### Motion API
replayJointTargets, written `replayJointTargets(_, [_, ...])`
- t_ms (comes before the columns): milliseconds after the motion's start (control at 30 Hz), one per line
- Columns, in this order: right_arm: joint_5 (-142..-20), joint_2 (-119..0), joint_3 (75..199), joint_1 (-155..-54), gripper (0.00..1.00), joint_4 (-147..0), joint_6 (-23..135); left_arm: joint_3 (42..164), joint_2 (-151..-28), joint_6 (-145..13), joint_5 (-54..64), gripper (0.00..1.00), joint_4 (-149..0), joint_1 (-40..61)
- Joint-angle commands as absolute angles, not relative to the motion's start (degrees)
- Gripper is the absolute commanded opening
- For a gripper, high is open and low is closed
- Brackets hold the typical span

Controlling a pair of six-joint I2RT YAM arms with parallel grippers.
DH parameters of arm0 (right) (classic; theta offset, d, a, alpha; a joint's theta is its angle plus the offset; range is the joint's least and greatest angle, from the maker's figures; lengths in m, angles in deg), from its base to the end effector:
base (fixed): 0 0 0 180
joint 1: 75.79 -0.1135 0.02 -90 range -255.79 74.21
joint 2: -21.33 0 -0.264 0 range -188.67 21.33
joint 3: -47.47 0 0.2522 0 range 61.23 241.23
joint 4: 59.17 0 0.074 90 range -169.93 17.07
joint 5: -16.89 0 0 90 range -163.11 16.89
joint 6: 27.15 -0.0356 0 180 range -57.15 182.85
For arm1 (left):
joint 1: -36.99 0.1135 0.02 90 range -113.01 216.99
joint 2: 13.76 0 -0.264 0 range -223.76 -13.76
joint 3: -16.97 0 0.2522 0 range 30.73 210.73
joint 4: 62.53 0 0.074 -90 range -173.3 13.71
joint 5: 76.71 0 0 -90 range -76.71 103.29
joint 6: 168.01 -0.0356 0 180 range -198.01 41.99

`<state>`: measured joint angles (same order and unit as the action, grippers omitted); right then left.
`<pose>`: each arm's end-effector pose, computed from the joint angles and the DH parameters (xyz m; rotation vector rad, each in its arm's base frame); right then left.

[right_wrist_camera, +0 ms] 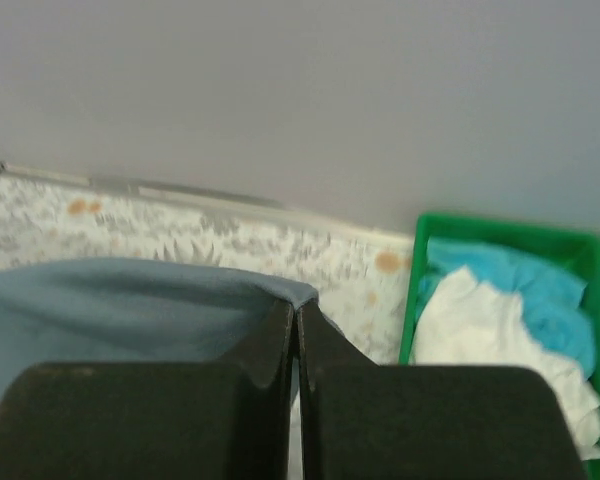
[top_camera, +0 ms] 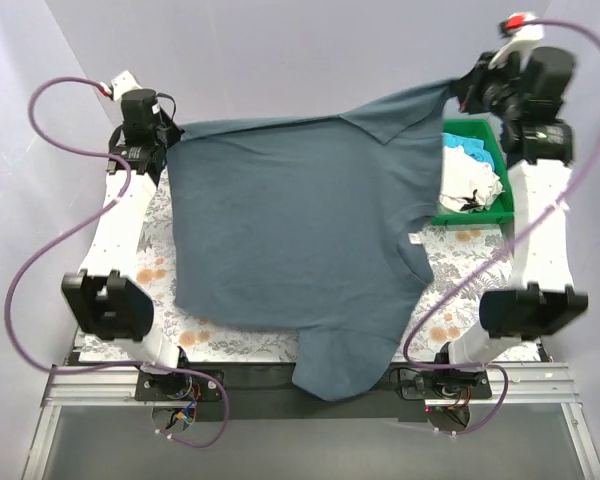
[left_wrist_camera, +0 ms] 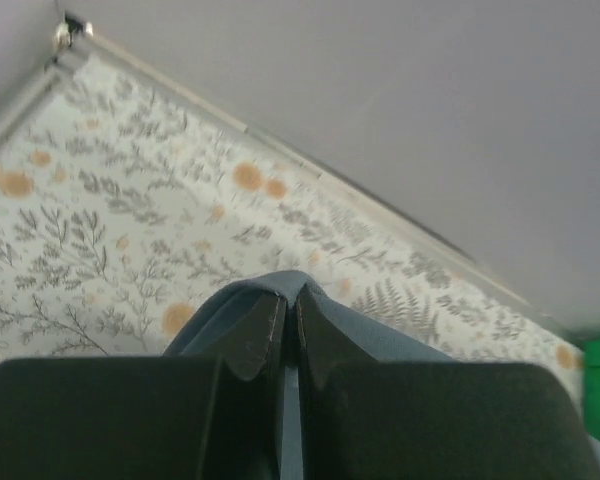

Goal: Fold and stack the t-shirts
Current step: Flatten the tshirt out, then fold the tshirt

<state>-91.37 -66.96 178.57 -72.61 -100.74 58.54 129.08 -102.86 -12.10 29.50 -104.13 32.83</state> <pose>0.3051 -0.0058 0.5511 -0.1513 1.5487 0.2622 0.3503 -0.0155 0.4416 -1.1491 1.5406 -0.5659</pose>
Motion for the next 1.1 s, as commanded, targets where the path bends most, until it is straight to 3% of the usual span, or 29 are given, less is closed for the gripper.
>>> replayJointTargets(0, [-92.4, -70.9, 173.0, -72.5, 0.01, -93.1, 58.2, 126.7, -106.9, -7.3, 23.4, 0.0, -99.1, 36.8])
replayJointTargets(267, [-98.6, -82.8, 163.9, -72.5, 0.01, -84.9, 55.8, 123.8, -120.0, -7.4, 16.5, 0.0, -93.6, 36.9])
replayJointTargets(500, [-101.1, -92.1, 164.6, -72.5, 0.01, -84.7, 53.5, 125.4, -128.8, -6.4, 11.4, 0.0, -93.6, 39.9])
replayJointTargets(1067, [-101.1, -89.9, 161.3, -72.4, 0.01, -89.2, 42.0, 134.4, -135.6, -3.3, 3.7, 0.0, -99.1, 43.2])
